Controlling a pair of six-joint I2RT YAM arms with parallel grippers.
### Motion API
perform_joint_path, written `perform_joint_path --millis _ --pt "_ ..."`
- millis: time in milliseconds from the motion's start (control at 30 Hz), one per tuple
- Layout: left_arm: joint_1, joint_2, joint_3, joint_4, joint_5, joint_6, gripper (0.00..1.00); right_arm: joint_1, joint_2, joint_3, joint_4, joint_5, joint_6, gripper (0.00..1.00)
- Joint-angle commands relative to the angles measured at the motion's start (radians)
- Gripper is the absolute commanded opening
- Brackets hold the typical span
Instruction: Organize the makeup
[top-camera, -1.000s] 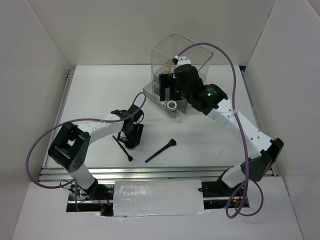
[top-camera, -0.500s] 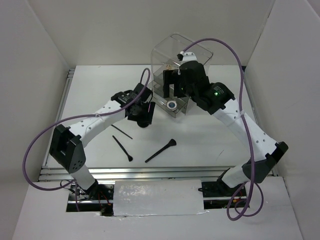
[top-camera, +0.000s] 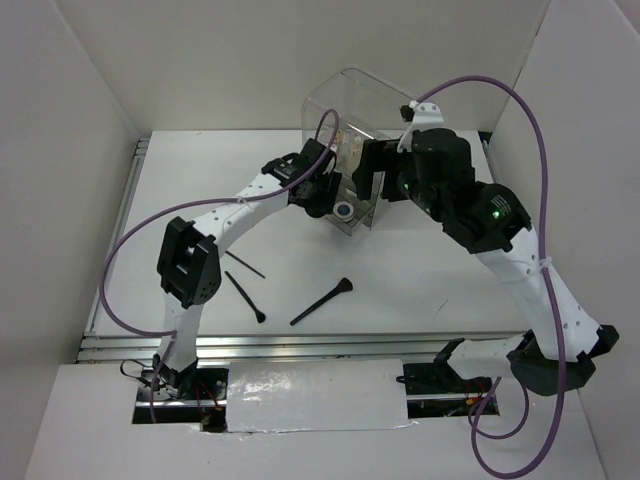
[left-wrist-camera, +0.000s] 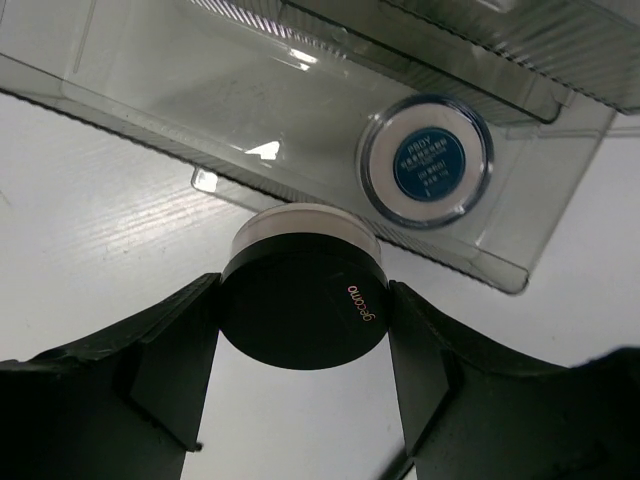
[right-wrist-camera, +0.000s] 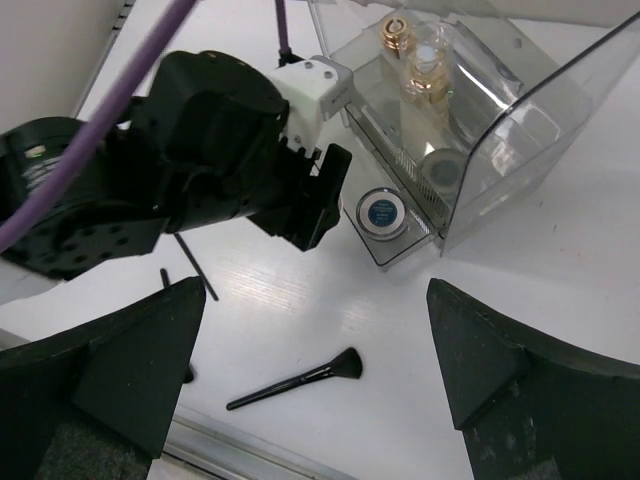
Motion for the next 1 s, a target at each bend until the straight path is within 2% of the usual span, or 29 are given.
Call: perform_joint_path --millis 0,233,500,733,867,967 --pt "0.002 0.026 0.056 0.111 -0.051 0.06 0.17 -0.004 -0.054 0.035 -0.052 0.008 0.002 1.0" --pt "0.02 0.075 0.13 0.148 -0.061 0.085 0.19 -0.006 -0.085 0.028 -0.094 0.004 -0.004 1.0" --pt "0.02 -0.013 0.016 0.314 -0.062 0.067 0.22 -0.006 -0.071 0.032 -0.105 0.002 -0.041 1.0" --pt "0.022 0.009 -0.027 0.408 -0.08 0.066 0.23 -0.006 -0.054 0.058 -0.098 -0.048 -0.056 1.0" --pt "0.025 0.029 -0.024 0.417 -0.094 0.073 0.33 -0.006 -0.054 0.051 -0.093 -0.071 -0.053 1.0" --pt "0.026 0.036 -0.008 0.388 -0.11 0.071 0.58 -0.006 -0.057 0.044 -0.091 -0.073 -0.052 1.0"
